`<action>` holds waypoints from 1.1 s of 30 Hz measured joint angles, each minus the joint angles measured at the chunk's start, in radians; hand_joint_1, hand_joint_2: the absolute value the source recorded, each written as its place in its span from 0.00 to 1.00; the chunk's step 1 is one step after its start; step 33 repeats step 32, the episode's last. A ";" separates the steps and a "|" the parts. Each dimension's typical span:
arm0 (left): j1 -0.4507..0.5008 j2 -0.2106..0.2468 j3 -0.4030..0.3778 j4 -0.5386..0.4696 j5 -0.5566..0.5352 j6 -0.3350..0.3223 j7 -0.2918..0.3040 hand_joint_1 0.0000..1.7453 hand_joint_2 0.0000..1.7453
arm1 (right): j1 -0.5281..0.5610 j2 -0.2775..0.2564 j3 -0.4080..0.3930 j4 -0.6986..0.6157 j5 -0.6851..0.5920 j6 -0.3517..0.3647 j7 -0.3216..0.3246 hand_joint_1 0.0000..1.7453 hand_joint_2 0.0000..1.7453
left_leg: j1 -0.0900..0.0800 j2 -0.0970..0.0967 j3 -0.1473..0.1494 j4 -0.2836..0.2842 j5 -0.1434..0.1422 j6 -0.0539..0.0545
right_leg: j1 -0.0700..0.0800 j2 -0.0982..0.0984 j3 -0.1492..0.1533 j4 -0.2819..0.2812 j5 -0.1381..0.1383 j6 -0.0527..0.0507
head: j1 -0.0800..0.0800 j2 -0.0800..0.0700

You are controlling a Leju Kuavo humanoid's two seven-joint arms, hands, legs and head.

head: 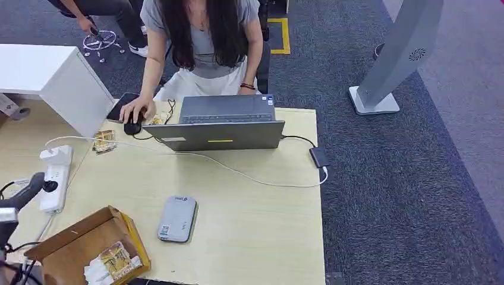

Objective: Pass the card to the sensor for recognition and then transmit it.

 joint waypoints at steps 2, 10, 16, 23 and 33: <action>0.042 -0.030 0.103 -0.037 0.047 -0.059 -0.001 0.00 1.00 | 0.002 -0.005 -0.009 0.000 -0.014 0.000 -0.011 0.00 1.00 | 0.000 -0.001 0.000 0.000 0.000 0.000 | 0.000 -0.001 0.000 0.000 0.000 0.000 | 0.000 0.000; 0.094 -0.105 0.364 -0.073 0.144 -0.136 -0.002 0.00 1.00 | 0.002 -0.020 -0.029 -0.003 -0.045 0.002 -0.032 0.00 1.00 | 0.000 -0.005 0.001 0.000 0.000 0.000 | 0.000 -0.006 0.002 0.000 0.000 0.000 | 0.000 0.000; 0.080 -0.128 0.467 -0.040 0.223 -0.149 -0.002 0.00 1.00 | 0.002 -0.025 -0.036 -0.008 -0.064 0.002 -0.040 0.00 1.00 | 0.000 -0.005 0.003 0.000 0.000 0.000 | 0.000 -0.006 0.004 0.000 0.000 0.000 | 0.000 0.000; 0.022 -0.137 0.570 0.062 0.390 -0.221 -0.002 0.00 1.00 | 0.004 -0.029 -0.038 -0.008 -0.072 -0.002 -0.035 0.00 1.00 | 0.000 -0.007 0.003 0.000 0.000 0.000 | 0.000 -0.007 0.005 0.000 -0.001 0.000 | 0.000 0.000; -0.071 0.032 0.798 0.658 0.863 -0.315 0.005 0.00 1.00 | 0.009 -0.030 -0.032 -0.008 -0.042 -0.002 0.001 0.00 1.00 | 0.000 -0.006 0.006 -0.002 0.000 0.000 | 0.000 -0.007 0.006 0.000 -0.003 -0.002 | 0.000 0.000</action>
